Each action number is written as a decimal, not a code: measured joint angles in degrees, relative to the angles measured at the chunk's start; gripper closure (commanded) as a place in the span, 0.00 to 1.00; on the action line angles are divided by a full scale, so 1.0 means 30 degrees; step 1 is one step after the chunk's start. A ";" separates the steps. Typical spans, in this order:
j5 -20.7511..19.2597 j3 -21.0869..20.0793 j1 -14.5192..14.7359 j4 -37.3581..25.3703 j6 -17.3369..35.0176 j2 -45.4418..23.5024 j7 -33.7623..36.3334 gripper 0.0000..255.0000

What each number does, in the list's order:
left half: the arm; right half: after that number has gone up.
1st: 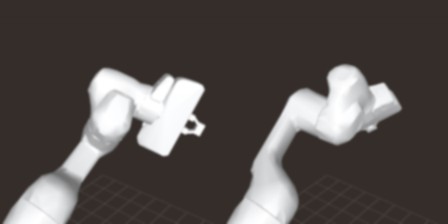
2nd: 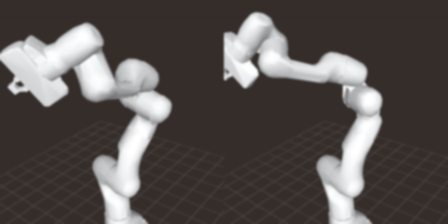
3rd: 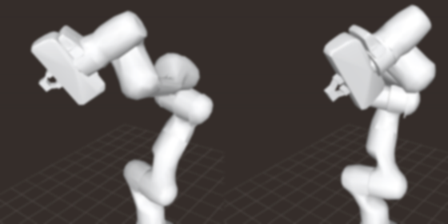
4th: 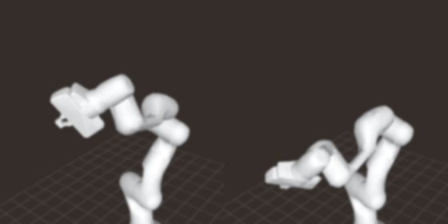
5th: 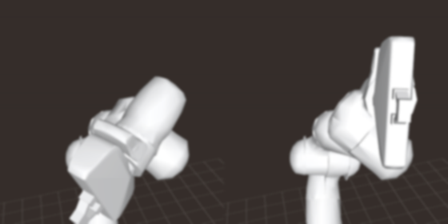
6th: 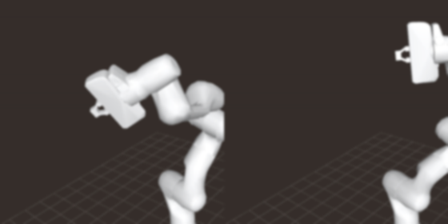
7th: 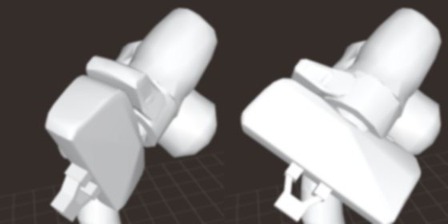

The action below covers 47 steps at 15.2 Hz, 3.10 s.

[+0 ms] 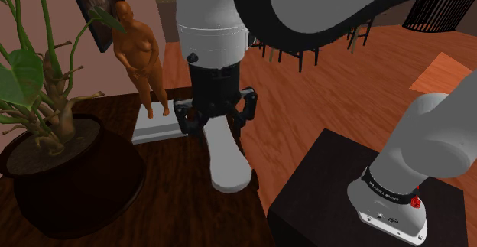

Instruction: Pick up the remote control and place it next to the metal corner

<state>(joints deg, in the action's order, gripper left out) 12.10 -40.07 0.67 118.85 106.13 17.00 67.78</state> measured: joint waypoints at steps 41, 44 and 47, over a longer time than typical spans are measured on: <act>0.2735 -0.8269 0.2208 0.3382 0.4655 0.0697 0.8172 1.00; 0.2722 -0.8352 0.2181 0.3448 0.4772 0.0651 0.8208 1.00; 0.2722 -0.8362 0.2178 0.3459 0.4789 0.0647 0.8211 1.00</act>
<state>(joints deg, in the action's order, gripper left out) 20.27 -65.16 7.21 129.22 120.50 18.94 92.41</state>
